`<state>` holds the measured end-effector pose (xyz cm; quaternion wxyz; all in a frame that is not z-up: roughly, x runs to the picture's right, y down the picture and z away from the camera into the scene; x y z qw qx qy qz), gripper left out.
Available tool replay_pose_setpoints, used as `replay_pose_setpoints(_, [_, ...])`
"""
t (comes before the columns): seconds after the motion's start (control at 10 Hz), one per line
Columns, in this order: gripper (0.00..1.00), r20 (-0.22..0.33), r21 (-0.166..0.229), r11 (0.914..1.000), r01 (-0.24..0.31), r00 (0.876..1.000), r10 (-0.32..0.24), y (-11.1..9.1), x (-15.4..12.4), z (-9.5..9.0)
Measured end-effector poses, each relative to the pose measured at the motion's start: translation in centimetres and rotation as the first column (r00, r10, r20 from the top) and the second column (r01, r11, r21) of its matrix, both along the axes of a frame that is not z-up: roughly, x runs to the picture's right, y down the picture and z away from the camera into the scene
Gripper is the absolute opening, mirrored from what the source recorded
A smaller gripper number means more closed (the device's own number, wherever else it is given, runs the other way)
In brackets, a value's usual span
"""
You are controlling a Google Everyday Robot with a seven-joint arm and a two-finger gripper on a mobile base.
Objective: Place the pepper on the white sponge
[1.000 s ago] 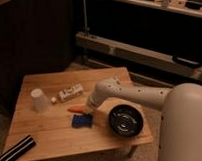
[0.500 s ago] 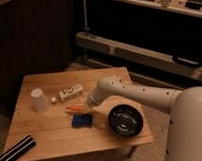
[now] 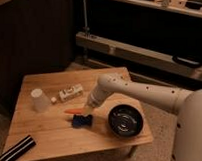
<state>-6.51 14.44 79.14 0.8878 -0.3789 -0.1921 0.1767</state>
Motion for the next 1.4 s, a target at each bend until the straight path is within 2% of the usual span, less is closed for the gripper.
replay_pose_setpoints(0.3, [0.00,-0.042,-0.032,0.9991,-0.027,0.999,0.026,1.8,2.9,-1.0])
replay_pose_setpoints(0.6, [0.00,-0.053,-0.047,0.9976,-0.050,0.997,0.048,2.9,3.5,-1.1])
replay_pose_setpoints(1.0, [0.00,-0.038,-0.063,0.9968,-0.049,0.998,0.047,4.0,1.9,-0.3])
replay_pose_setpoints(1.4, [0.00,-0.035,-0.066,0.9960,-0.060,0.998,0.058,4.3,1.3,0.8])
